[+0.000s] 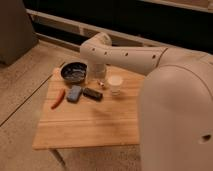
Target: Push the eraser across the table
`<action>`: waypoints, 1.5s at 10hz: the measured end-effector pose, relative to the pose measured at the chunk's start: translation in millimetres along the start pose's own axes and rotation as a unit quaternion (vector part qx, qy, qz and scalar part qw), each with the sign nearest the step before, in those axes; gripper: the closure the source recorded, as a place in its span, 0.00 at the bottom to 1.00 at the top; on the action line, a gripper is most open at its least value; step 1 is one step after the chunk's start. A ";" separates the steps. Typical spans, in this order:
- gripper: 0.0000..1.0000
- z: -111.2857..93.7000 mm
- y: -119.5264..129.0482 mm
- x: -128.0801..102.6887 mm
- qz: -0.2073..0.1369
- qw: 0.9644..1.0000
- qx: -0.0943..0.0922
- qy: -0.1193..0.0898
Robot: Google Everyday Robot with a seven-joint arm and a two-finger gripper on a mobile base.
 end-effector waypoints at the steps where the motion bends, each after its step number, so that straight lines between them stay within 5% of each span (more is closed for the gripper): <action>1: 0.35 0.3 -0.8 -2.9 0.004 1.000 0.001 -0.002; 4: 0.35 11.4 14.8 -24.4 -0.004 1.000 0.017 -0.014; 7: 0.35 33.7 21.0 -24.4 -0.009 0.999 0.031 0.001; 15: 0.35 64.0 2.5 -66.7 0.054 0.996 0.066 0.003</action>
